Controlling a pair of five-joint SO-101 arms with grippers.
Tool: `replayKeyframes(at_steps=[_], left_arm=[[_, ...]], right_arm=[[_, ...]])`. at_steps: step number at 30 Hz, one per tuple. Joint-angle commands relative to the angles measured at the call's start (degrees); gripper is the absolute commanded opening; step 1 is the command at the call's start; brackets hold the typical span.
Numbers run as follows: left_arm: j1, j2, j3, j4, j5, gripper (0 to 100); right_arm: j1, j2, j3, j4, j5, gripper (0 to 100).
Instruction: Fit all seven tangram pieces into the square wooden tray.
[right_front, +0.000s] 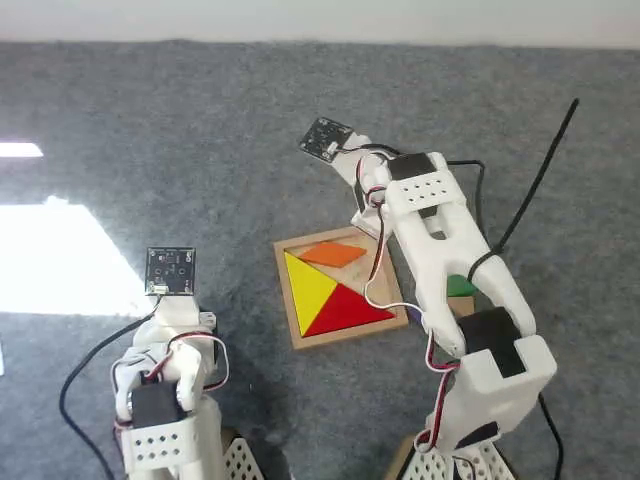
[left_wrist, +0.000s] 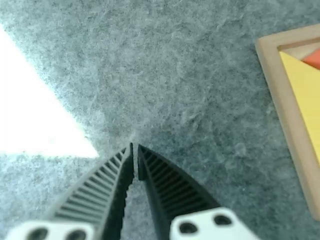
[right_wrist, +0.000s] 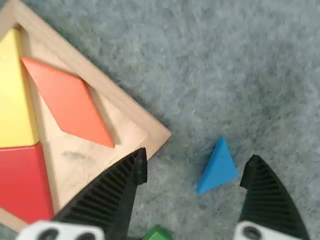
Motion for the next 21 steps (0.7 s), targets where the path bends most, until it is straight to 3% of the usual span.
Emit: replayKeyframes(at_steps=[1,15,21], left_arm=[[-0.4,-1.1,-0.7,0.2,0.0,1],[-0.4,-1.1,-0.7,0.2,0.0,1],[-0.4,-1.1,-0.7,0.2,0.0,1]], right_arm=[[-0.3,-2.1,1.5,-0.4,0.9,29.9],[-0.9,-0.1,3.1,-1.1,1.1,29.9],[-10.8,-3.4,4.4,-2.5,-3.2,29.9]])
